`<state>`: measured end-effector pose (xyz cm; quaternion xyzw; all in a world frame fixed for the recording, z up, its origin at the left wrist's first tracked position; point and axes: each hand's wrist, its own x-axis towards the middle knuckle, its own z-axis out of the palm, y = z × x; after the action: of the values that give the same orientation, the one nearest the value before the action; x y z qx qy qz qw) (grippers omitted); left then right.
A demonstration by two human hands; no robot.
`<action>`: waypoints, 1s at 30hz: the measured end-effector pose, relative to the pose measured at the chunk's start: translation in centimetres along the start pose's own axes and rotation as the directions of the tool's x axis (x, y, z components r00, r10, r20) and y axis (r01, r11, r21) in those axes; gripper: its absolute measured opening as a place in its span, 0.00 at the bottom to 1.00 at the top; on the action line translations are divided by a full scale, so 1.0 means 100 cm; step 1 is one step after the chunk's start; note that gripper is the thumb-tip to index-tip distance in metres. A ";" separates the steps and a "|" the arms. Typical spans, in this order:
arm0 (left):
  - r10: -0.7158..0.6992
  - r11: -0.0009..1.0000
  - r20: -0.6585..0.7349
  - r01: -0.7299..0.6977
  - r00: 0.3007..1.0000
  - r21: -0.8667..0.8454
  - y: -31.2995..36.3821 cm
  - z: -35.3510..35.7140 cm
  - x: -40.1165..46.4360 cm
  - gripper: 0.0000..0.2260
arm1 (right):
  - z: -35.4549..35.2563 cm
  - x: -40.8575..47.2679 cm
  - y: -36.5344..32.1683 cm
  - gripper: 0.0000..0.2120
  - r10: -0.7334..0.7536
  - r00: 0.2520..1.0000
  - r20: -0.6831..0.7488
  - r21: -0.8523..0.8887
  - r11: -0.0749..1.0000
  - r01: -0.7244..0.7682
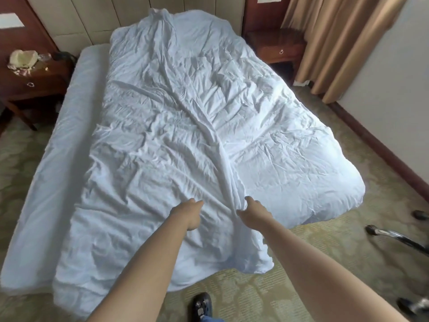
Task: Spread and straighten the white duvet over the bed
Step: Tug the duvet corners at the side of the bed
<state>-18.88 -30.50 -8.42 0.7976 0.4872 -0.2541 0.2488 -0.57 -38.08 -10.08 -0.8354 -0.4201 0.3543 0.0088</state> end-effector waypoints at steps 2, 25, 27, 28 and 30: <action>0.041 0.999 -0.019 -0.041 0.999 0.021 0.010 -0.021 0.010 0.27 | -0.020 0.002 -0.003 0.29 0.013 1.000 -0.014 0.025 1.000 -0.012; 0.080 0.977 0.016 -0.081 0.997 0.199 0.305 -0.093 0.139 0.26 | -0.216 0.154 0.225 0.29 -0.001 1.000 0.020 0.130 0.991 -0.002; 0.077 0.980 0.034 -0.082 0.996 0.184 0.323 -0.096 0.153 0.26 | -0.229 0.174 0.244 0.28 0.022 0.999 0.025 0.126 0.992 -0.025; 0.076 0.981 0.045 -0.083 0.996 0.176 0.330 -0.097 0.162 0.26 | -0.233 0.183 0.252 0.28 0.036 0.999 0.033 0.123 0.992 -0.039; 0.086 0.983 0.069 -0.096 0.994 0.159 0.343 -0.100 0.184 0.25 | -0.239 0.203 0.264 0.28 0.056 0.997 0.054 0.121 0.991 -0.062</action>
<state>21.03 -25.83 -7.76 0.8284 0.4200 -0.3057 0.2095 40.16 -33.99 -12.28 -0.8362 -0.3727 0.4005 0.0390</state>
